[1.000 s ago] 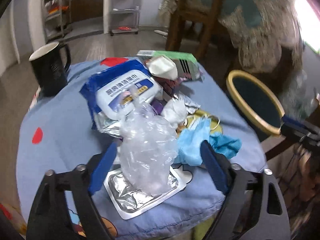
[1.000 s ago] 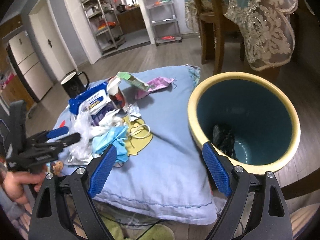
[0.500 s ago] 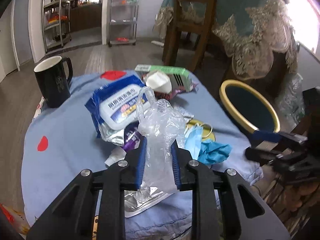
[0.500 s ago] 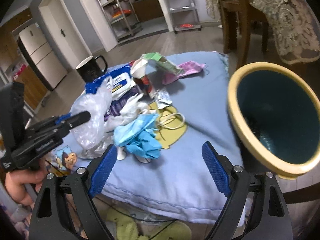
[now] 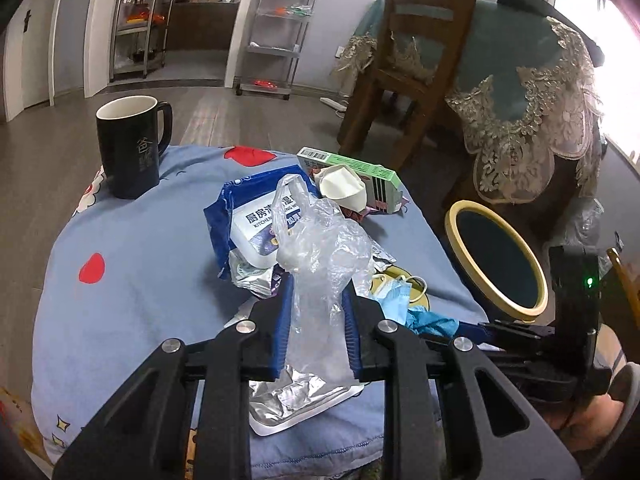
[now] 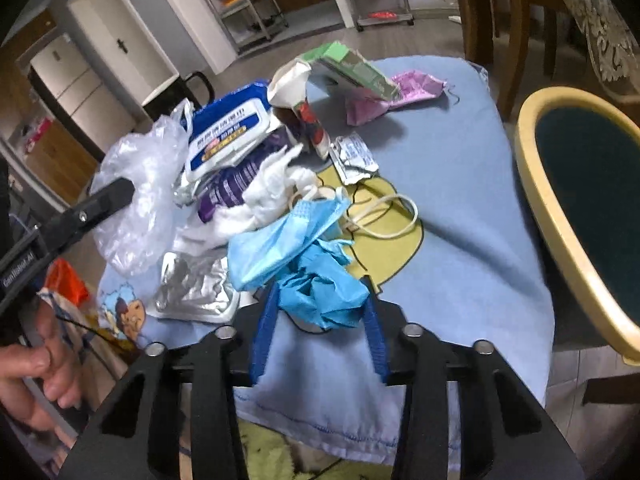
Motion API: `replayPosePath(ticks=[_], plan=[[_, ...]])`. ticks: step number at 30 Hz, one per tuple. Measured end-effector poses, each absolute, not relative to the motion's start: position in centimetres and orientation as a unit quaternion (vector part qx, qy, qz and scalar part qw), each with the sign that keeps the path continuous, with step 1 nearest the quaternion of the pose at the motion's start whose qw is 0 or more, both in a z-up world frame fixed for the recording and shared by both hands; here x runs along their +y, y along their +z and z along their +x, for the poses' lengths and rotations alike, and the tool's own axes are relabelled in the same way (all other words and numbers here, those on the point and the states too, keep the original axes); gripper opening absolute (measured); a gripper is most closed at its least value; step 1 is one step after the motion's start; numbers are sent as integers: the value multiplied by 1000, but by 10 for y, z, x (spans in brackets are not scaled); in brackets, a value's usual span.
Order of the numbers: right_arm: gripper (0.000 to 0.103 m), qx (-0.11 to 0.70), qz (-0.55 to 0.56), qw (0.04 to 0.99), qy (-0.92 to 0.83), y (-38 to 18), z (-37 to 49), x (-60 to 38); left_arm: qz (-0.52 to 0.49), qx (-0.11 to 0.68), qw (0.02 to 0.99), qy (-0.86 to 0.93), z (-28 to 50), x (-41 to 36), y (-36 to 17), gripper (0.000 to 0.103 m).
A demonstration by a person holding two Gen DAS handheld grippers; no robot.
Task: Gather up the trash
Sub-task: 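Grasp the clear plastic bag with the left gripper while the right grasps blue gloves, then carry the clear bag and blue gloves over the bin and release both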
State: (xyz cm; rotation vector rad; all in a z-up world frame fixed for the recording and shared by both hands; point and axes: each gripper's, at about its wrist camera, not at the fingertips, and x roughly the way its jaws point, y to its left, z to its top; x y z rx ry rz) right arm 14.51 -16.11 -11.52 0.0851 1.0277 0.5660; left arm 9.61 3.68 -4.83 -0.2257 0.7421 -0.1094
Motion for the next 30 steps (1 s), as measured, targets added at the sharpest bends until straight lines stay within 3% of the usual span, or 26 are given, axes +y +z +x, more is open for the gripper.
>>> replayPosePath(ticks=[30], plan=[[31,396,137,889,183,-43,130,-295,-80,351,924,-126,91,-8,-30,23]])
